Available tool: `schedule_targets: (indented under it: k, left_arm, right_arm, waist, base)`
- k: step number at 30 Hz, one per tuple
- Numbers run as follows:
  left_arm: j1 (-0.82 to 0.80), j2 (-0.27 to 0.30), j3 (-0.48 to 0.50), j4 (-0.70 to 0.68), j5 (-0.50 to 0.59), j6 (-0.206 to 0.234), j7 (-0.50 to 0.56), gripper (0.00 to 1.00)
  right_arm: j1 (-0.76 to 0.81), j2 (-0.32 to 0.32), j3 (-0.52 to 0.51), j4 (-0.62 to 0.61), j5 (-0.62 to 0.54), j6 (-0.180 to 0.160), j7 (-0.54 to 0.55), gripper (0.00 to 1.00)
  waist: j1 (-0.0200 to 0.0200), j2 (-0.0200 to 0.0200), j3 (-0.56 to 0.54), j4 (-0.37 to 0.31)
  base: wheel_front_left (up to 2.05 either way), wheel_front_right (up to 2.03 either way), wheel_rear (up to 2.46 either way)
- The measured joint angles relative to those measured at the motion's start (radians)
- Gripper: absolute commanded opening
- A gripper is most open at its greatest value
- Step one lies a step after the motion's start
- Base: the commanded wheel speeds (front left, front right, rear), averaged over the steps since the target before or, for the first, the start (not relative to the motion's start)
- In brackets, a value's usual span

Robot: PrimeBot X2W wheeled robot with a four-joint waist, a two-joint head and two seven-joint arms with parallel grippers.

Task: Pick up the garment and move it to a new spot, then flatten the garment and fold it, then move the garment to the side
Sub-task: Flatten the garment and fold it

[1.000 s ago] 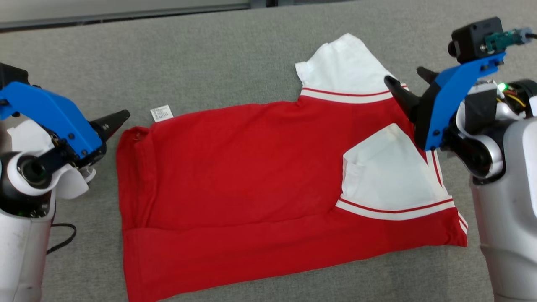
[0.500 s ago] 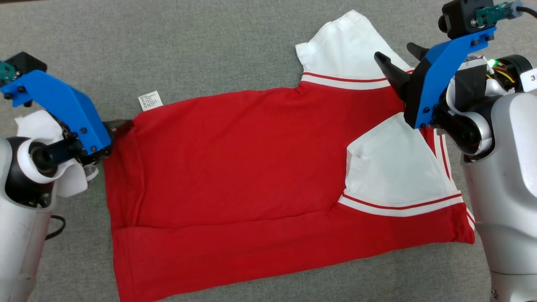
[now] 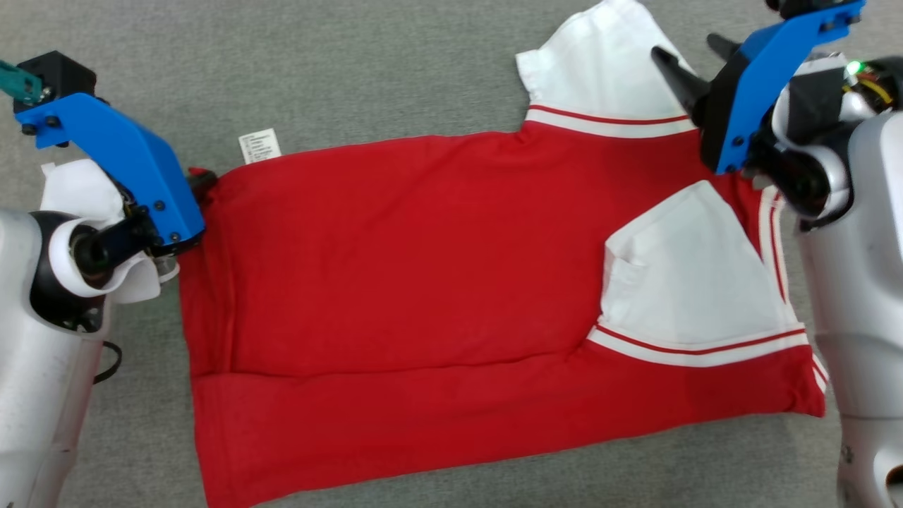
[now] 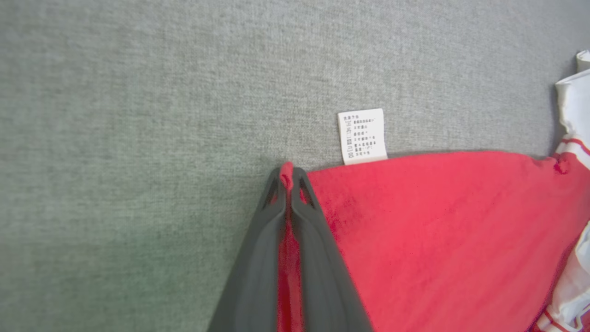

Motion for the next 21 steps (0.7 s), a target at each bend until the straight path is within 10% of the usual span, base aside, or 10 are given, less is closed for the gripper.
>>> schedule_targets:
  k: [14,15,17,21]
  left_arm:
    - [0.005,-0.097,-0.051,-0.086,-0.036,-0.149,-0.102,0.00]
    - [0.005,-0.104,-0.051,-0.089,-0.039,-0.156,-0.113,0.00]
    - [0.005,-0.116,-0.051,-0.090,-0.038,-0.164,-0.137,0.00]
    - [0.013,-0.123,-0.037,-0.084,-0.022,-0.182,-0.213,0.00]
  right_arm:
    - [-0.170,-0.048,-0.128,0.294,-0.175,0.000,-0.100,1.00]
    - [-0.177,-0.048,-0.135,0.309,-0.185,0.000,-0.107,0.95]
    - [-0.187,-0.045,-0.146,0.340,-0.196,0.000,-0.114,0.00]
    - [-0.201,-0.040,-0.143,0.363,-0.200,0.000,-0.148,0.00]
  waist:
    - [0.0000,0.0000,0.059,0.166]
    - [-0.0001,0.0000,0.066,0.173]
    - [0.0000,0.0000,0.076,0.186]
    - [0.0000,0.0000,0.075,0.189]
  base:
    - [0.00,0.00,0.00]
    - [0.00,0.00,0.00]
    - [0.00,0.00,0.00]
    - [0.00,0.00,0.00]
